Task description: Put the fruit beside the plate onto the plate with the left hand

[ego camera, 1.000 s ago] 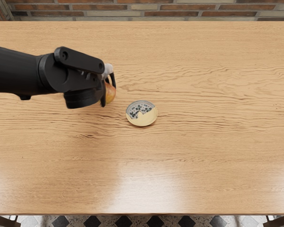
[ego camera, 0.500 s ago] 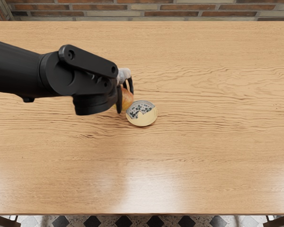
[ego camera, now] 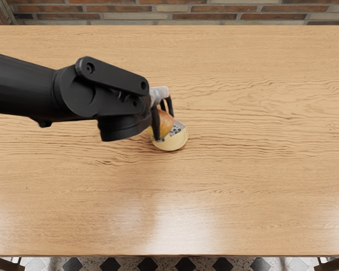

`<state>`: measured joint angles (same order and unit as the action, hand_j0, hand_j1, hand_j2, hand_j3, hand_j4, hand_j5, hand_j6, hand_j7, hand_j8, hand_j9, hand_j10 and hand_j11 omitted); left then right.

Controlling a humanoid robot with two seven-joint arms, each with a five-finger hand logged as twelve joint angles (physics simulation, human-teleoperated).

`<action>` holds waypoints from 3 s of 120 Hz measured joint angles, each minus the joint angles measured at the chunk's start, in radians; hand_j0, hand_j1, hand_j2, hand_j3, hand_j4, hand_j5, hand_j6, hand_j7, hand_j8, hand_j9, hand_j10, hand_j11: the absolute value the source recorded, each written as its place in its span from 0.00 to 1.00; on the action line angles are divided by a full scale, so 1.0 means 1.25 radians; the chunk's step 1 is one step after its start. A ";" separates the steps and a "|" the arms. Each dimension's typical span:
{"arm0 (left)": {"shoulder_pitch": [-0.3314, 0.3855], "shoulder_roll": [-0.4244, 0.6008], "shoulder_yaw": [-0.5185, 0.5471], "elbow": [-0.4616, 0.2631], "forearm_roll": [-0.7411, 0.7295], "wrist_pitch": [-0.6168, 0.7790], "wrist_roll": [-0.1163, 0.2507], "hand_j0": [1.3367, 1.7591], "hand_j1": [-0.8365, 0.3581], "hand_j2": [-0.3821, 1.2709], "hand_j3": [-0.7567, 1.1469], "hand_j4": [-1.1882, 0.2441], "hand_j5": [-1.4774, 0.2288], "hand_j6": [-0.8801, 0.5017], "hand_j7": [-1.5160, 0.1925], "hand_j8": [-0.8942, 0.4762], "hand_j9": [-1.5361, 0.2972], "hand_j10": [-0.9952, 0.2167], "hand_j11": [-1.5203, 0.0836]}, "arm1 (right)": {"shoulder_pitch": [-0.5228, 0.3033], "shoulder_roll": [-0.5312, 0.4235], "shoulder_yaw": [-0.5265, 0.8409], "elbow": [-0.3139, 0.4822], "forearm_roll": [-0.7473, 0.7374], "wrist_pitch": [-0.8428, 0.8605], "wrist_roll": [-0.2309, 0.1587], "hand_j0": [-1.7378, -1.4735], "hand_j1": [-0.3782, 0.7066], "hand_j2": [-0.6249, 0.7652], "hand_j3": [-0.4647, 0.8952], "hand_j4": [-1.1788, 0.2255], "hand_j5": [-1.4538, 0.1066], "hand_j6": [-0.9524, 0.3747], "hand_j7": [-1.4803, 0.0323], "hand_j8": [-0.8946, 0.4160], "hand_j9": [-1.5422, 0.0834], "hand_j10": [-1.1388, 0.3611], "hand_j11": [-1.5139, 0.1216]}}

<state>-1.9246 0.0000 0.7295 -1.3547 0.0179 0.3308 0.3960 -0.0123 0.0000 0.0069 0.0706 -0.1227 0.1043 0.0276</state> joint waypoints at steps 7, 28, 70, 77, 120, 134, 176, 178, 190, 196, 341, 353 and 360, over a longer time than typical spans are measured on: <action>0.002 0.000 -0.012 0.005 0.001 0.000 0.000 0.76 0.50 0.47 0.40 0.42 0.36 0.36 0.40 0.34 0.38 0.30 0.42 | 0.000 0.000 0.000 0.000 0.000 0.000 0.000 0.30 0.07 0.44 0.34 0.81 0.90 0.69 0.95 0.65 0.92 0.73 0.90; 0.030 0.000 -0.048 0.018 0.005 -0.001 0.000 0.76 0.50 0.47 0.40 0.42 0.36 0.36 0.40 0.34 0.38 0.30 0.43 | 0.000 0.000 0.000 0.000 0.000 0.000 0.000 0.30 0.07 0.44 0.34 0.81 0.90 0.69 0.95 0.65 0.92 0.73 0.90; 0.088 0.000 -0.079 0.072 0.030 -0.003 -0.001 0.76 0.51 0.46 0.40 0.40 0.38 0.34 0.41 0.32 0.39 0.31 0.44 | 0.000 0.000 0.000 0.000 0.000 0.000 0.000 0.30 0.07 0.44 0.34 0.81 0.90 0.69 0.95 0.65 0.92 0.73 0.90; 0.093 0.000 -0.080 0.078 0.032 -0.003 -0.001 0.76 0.52 0.45 0.40 0.39 0.38 0.34 0.41 0.31 0.40 0.32 0.44 | 0.000 0.000 0.000 0.000 0.000 0.000 0.000 0.30 0.07 0.44 0.34 0.81 0.90 0.69 0.95 0.65 0.92 0.73 0.90; 0.105 0.000 -0.086 0.087 0.033 -0.001 -0.004 0.76 0.53 0.38 0.40 0.45 0.46 0.33 0.48 0.32 0.46 0.39 0.52 | 0.000 0.000 0.000 0.000 0.000 0.000 0.000 0.30 0.07 0.44 0.34 0.81 0.90 0.69 0.95 0.65 0.92 0.73 0.90; 0.105 0.000 -0.090 0.095 0.033 0.004 -0.005 0.76 0.57 0.34 0.40 0.50 0.51 0.34 0.53 0.34 0.51 0.44 0.57 | 0.000 0.000 0.000 0.000 0.000 0.000 0.000 0.30 0.07 0.44 0.34 0.81 0.90 0.69 0.95 0.65 0.92 0.73 0.90; 0.107 0.000 -0.089 0.155 0.024 0.124 -0.007 0.76 0.69 0.28 0.40 0.62 0.63 0.42 0.66 0.44 0.62 0.57 0.70 | 0.000 0.000 0.000 0.000 0.000 0.000 0.000 0.30 0.07 0.44 0.34 0.81 0.90 0.69 0.95 0.65 0.92 0.73 0.90; 0.108 0.000 -0.089 0.162 0.023 0.128 -0.007 0.76 0.70 0.28 0.40 0.62 0.64 0.43 0.66 0.44 0.62 0.57 0.70 | 0.000 0.000 0.000 0.000 0.000 0.000 0.000 0.30 0.07 0.44 0.34 0.81 0.90 0.69 0.95 0.65 0.92 0.73 0.90; 0.106 0.000 -0.103 0.188 0.020 0.144 -0.008 0.76 0.72 0.27 0.40 0.63 0.65 0.44 0.67 0.45 0.64 0.59 0.72 | 0.000 0.000 0.000 0.000 0.000 0.000 0.000 0.30 0.07 0.44 0.34 0.81 0.90 0.69 0.95 0.65 0.92 0.73 0.90; 0.108 0.000 -0.123 0.191 0.020 0.140 -0.020 0.76 0.72 0.27 0.40 0.64 0.66 0.44 0.68 0.46 0.64 0.60 0.73 | 0.000 0.000 0.000 0.000 0.000 0.000 0.000 0.30 0.07 0.44 0.34 0.81 0.90 0.69 0.95 0.65 0.92 0.73 0.90; 0.885 0.405 -1.201 0.485 0.384 -0.753 -0.303 0.76 0.74 0.26 0.40 0.66 0.68 0.46 0.70 0.47 0.66 0.62 0.75 | 0.000 0.000 0.000 0.000 0.000 0.000 0.000 0.30 0.07 0.44 0.34 0.81 0.90 0.69 0.95 0.65 0.92 0.73 0.90; 0.906 0.431 -1.246 0.485 0.387 -0.753 -0.302 0.76 0.74 0.26 0.40 0.66 0.68 0.46 0.70 0.47 0.66 0.62 0.75 | 0.000 0.000 0.000 0.000 0.000 0.000 0.000 0.30 0.07 0.44 0.34 0.81 0.90 0.69 0.95 0.65 0.92 0.73 0.90; 0.911 0.444 -1.272 0.485 0.388 -0.753 -0.301 0.76 0.74 0.26 0.40 0.66 0.68 0.46 0.70 0.47 0.66 0.62 0.75 | 0.000 0.000 0.000 0.000 0.000 0.000 0.000 0.30 0.07 0.44 0.34 0.81 0.90 0.69 0.95 0.65 0.92 0.73 0.90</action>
<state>-0.7863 0.5547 -0.8602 -0.7485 0.5030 -0.6109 0.0199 -0.0123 0.0000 0.0071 0.0706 -0.1227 0.1043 0.0276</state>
